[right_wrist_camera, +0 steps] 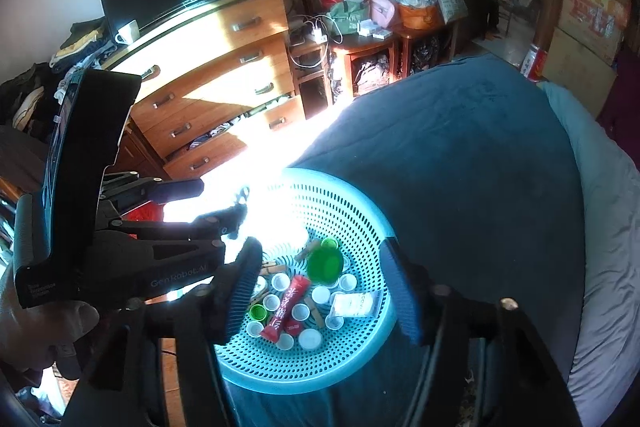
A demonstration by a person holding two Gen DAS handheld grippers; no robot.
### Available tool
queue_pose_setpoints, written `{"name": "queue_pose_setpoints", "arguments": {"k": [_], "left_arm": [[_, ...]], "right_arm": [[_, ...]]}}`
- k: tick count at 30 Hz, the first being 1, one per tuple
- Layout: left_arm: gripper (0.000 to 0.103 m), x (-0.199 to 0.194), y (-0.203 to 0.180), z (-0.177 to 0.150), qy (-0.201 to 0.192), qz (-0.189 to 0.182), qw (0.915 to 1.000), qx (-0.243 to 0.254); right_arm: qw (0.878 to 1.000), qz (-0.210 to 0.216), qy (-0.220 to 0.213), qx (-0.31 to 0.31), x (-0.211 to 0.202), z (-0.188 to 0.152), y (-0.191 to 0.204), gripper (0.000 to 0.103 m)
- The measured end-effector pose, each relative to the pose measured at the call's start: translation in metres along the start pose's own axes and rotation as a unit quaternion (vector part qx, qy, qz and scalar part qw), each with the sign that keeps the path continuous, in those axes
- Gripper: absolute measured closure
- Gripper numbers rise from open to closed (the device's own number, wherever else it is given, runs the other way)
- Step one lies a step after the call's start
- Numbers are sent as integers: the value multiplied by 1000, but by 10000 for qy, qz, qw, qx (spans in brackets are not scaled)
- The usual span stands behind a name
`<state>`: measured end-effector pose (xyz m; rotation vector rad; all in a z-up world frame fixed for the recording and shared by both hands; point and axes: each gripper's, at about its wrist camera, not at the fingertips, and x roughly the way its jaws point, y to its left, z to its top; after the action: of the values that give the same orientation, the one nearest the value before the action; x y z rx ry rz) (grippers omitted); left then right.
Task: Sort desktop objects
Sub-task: 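Carry clip and green cap to the basket and open both grippers, then grasp a yellow cap with the left gripper while the right grasps a blue cap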
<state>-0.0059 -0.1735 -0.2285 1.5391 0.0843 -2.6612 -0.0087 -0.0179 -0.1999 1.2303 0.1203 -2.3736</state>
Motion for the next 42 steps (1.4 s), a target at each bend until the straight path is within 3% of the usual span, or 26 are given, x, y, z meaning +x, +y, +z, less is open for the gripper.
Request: {"name": "queue_pose_setpoints", "arguments": {"k": [6, 11, 15, 18, 22, 27, 30, 33, 38, 42], "left_arm": [[43, 7, -12, 2, 66, -66, 9999, 59], [42, 24, -62, -2, 241, -404, 9976, 500], [42, 45, -145, -19, 458, -859, 9871, 1268], [43, 66, -221, -41, 678, -1339, 9720, 1807], [43, 105, -322, -70, 1007, -1845, 9519, 2231], [43, 161, -436, -97, 1014, -2158, 9365, 2573], [43, 184, -489, -113, 825, -2226, 9256, 2949], [43, 210, -524, -129, 885, -2183, 9183, 3181], [43, 243, -547, -143, 1009, -1977, 9221, 3169], [46, 257, -562, -157, 1047, -1781, 9174, 3400]], "right_arm": [[9998, -56, -12, 167, -8, -10, -16, 41], [9980, -142, 57, 607, -23, -50, -59, 40], [9904, -450, 223, 1287, -42, -119, -122, 40], [9784, -750, 411, 1882, -61, -187, -175, 40], [9544, -1186, 656, 2661, -91, -282, -241, 40], [9243, -1544, 667, 3426, -125, -371, -301, 40], [9109, -1614, 729, 3727, -131, -416, -322, 40], [9002, -1601, 803, 3970, -124, -453, -337, 40], [8910, -1470, 769, 4226, -111, -492, -360, 40], [8943, -1376, 703, 4199, -99, -496, -367, 42]]}}
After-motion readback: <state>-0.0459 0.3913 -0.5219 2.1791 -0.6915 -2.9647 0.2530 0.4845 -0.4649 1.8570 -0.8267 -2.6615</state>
